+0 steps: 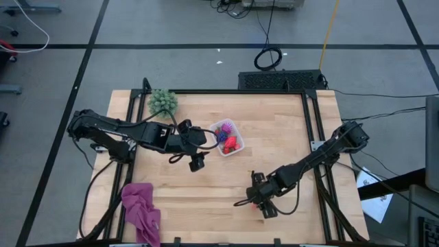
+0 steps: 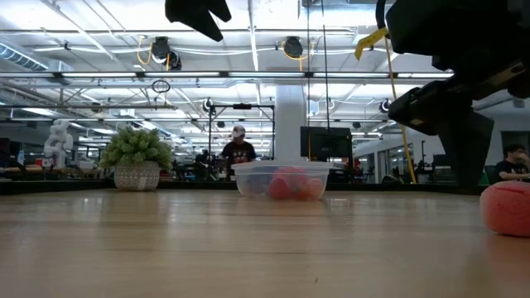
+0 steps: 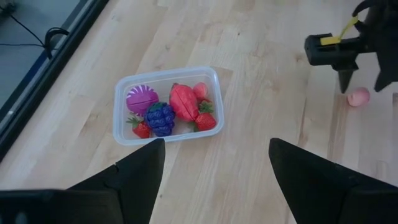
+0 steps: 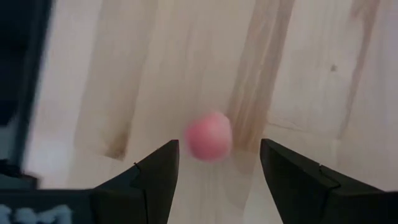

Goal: Pick and placing Produce into tupperware
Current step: Put the peach into the transparent bin

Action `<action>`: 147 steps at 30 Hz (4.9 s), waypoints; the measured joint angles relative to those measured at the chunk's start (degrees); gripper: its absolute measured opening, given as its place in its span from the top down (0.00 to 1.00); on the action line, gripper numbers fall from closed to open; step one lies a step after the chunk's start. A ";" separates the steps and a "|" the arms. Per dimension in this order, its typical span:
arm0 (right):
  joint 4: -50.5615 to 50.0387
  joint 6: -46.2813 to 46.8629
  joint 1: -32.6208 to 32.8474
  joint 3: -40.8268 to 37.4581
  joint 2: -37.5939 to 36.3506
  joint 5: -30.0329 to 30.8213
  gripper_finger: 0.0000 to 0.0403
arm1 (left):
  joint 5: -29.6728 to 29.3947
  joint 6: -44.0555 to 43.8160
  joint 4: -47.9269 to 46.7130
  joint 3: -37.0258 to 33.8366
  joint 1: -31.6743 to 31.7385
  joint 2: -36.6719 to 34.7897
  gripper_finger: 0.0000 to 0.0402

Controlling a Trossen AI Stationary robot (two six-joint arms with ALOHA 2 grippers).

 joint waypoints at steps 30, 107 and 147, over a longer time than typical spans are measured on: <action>4.48 -1.02 -0.19 0.13 5.26 -1.81 0.47 | -2.01 1.45 0.09 0.00 0.13 0.00 0.27; -17.22 -32.80 -24.16 23.34 1.78 19.44 0.70 | -9.95 9.88 -6.62 0.04 19.97 -9.93 0.27; 1.65 -32.62 -41.65 12.74 3.04 3.93 0.70 | -6.86 12.94 -6.56 -0.02 29.38 -10.60 0.27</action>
